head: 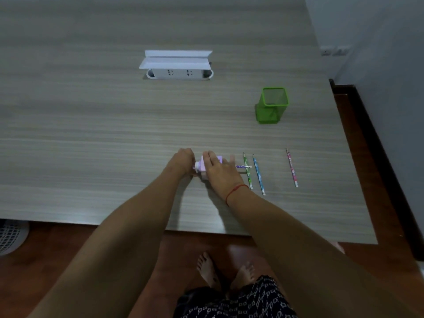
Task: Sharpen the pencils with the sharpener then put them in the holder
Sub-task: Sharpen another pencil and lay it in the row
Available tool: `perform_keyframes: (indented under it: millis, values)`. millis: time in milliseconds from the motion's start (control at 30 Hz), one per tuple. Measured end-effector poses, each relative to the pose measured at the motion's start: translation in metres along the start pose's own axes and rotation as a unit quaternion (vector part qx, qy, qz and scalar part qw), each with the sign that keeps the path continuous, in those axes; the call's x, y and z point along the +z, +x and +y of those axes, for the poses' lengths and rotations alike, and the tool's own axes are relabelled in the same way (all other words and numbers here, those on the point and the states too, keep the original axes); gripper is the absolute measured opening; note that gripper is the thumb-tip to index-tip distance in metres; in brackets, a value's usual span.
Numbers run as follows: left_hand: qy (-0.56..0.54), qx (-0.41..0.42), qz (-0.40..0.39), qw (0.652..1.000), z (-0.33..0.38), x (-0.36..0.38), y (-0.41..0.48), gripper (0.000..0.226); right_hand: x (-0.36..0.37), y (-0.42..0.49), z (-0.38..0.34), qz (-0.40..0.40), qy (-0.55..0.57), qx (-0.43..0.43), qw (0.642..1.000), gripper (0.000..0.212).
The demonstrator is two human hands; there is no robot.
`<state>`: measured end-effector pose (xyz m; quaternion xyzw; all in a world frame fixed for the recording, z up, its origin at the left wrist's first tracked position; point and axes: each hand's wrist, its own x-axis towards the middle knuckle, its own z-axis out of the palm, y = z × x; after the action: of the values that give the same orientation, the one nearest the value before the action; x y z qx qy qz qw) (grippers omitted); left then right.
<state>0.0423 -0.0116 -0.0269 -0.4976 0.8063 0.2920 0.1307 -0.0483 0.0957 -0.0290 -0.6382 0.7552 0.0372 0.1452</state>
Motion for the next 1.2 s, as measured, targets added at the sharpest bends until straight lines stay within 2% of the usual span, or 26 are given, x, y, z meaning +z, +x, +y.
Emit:
perform_keyframes:
  millis: [133, 333, 400, 500, 633, 700, 767, 833, 900, 1000, 1067, 1100, 1133, 1200]
  values:
    - [0.002, 0.008, 0.014, 1.000, -0.003, 0.003, 0.000, 0.025, 0.008, -0.001, -0.001, 0.047, 0.005, 0.008, 0.999, 0.066]
    - [0.012, 0.008, 0.011, 1.000, -0.005, 0.003, 0.003, 0.024, 0.017, 0.000, -0.002, 0.024, -0.016, 0.012, 1.000, 0.055]
    - [0.019, 0.007, 0.016, 1.000, -0.002, 0.000, 0.004, 0.024, 0.015, 0.001, 0.000, 0.026, -0.004, 0.023, 0.999, 0.058]
    - [0.029, 0.014, 0.040, 0.999, 0.002, -0.002, 0.002, 0.022, 0.015, 0.002, 0.004, 0.002, 0.044, -0.011, 0.999, 0.074]
    - [0.059, 0.012, 0.071, 0.996, 0.000, 0.000, 0.003, 0.018, 0.010, 0.001, 0.003, 0.020, 0.067, -0.013, 0.997, 0.069]
    - [0.064, 0.037, 0.085, 0.994, 0.002, -0.014, 0.008, 0.020, 0.009, 0.000, 0.001, 0.032, 0.055, -0.018, 0.998, 0.069]
    - [0.064, 0.060, 0.037, 0.995, 0.007, -0.039, 0.012, 0.020, 0.010, 0.005, 0.002, 0.053, 0.012, -0.023, 0.998, 0.068]
    - [0.058, 0.046, -0.035, 0.997, 0.012, -0.064, 0.011, 0.018, 0.013, 0.006, 0.001, 0.009, -0.009, -0.044, 0.999, 0.066]
    - [0.006, 0.021, -0.116, 0.993, 0.013, -0.078, 0.007, 0.020, 0.014, 0.007, 0.002, -0.008, -0.004, -0.049, 0.999, 0.064]
    - [-0.062, -0.046, -0.249, 0.966, 0.013, -0.075, -0.008, 0.024, 0.013, 0.003, 0.002, 0.004, -0.008, -0.036, 0.999, 0.068]
    - [-0.045, -0.066, -0.304, 0.949, 0.012, -0.055, -0.016, 0.013, 0.011, 0.001, 0.001, 0.013, -0.009, -0.038, 0.999, 0.070]
    - [-0.009, -0.064, -0.315, 0.947, 0.010, -0.042, -0.016, 0.006, 0.009, 0.001, 0.001, 0.013, -0.004, -0.037, 0.999, 0.071]
    - [0.032, -0.057, -0.302, 0.951, 0.007, -0.028, -0.013, 0.014, 0.007, 0.000, 0.001, 0.015, 0.001, -0.035, 0.999, 0.071]
    - [0.081, -0.031, -0.183, 0.979, 0.000, -0.008, -0.003, 0.023, 0.004, 0.000, 0.001, 0.016, 0.001, -0.028, 0.999, 0.070]
